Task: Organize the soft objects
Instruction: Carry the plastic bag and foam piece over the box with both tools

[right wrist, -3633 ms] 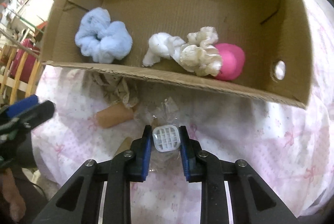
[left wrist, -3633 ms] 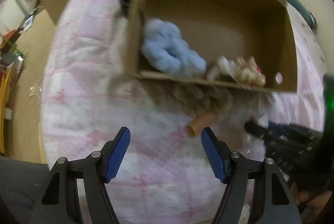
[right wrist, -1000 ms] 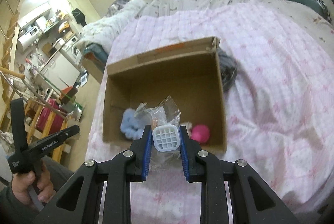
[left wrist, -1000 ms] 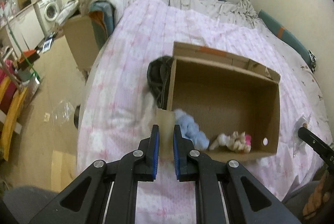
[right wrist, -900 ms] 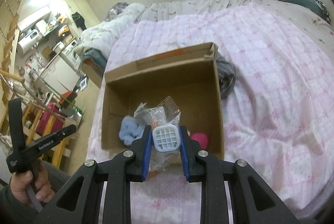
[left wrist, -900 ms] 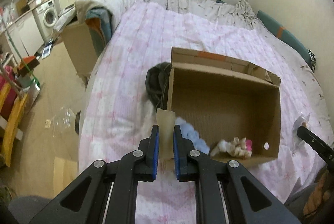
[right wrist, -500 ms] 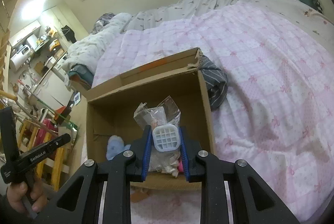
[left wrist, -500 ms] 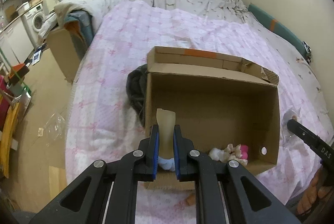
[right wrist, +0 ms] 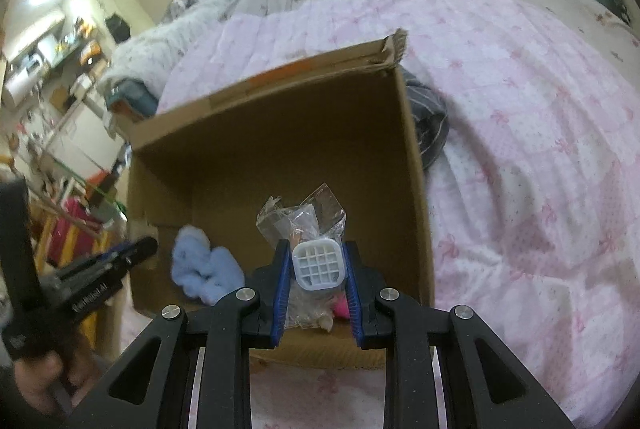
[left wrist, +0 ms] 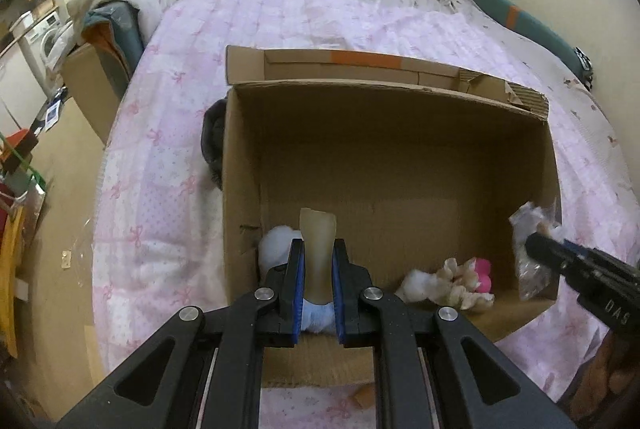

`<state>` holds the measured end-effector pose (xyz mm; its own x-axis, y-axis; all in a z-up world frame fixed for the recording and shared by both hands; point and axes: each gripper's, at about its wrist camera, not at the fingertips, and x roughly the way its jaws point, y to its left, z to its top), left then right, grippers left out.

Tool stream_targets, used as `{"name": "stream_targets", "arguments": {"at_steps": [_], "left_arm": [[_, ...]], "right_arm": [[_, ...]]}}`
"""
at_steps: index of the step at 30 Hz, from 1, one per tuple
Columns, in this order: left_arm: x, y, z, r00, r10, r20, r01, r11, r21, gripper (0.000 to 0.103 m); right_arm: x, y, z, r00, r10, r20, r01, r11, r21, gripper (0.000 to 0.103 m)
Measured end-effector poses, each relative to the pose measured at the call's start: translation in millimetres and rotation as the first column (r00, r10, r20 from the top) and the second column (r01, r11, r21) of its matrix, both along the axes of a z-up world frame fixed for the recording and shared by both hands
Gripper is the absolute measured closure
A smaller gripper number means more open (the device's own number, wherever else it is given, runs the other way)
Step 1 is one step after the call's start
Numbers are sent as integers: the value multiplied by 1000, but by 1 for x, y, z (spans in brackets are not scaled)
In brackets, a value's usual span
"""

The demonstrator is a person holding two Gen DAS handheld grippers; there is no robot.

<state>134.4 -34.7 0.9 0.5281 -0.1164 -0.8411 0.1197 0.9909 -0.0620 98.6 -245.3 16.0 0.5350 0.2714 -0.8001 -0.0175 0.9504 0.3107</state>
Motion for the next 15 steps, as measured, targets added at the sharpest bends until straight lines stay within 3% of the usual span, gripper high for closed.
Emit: {"name": "stream_targets", "arguments": {"at_steps": [9, 15], "left_arm": [[4, -2, -14, 998, 6, -57, -7, 1000, -16, 88], [3, -3, -13, 999, -2, -47, 0, 999, -44, 87]], "right_arm": [[3, 7, -9, 999, 18, -37, -19, 1000, -24, 77], [5, 12, -19, 995, 42, -88, -46, 998, -35, 77]]}}
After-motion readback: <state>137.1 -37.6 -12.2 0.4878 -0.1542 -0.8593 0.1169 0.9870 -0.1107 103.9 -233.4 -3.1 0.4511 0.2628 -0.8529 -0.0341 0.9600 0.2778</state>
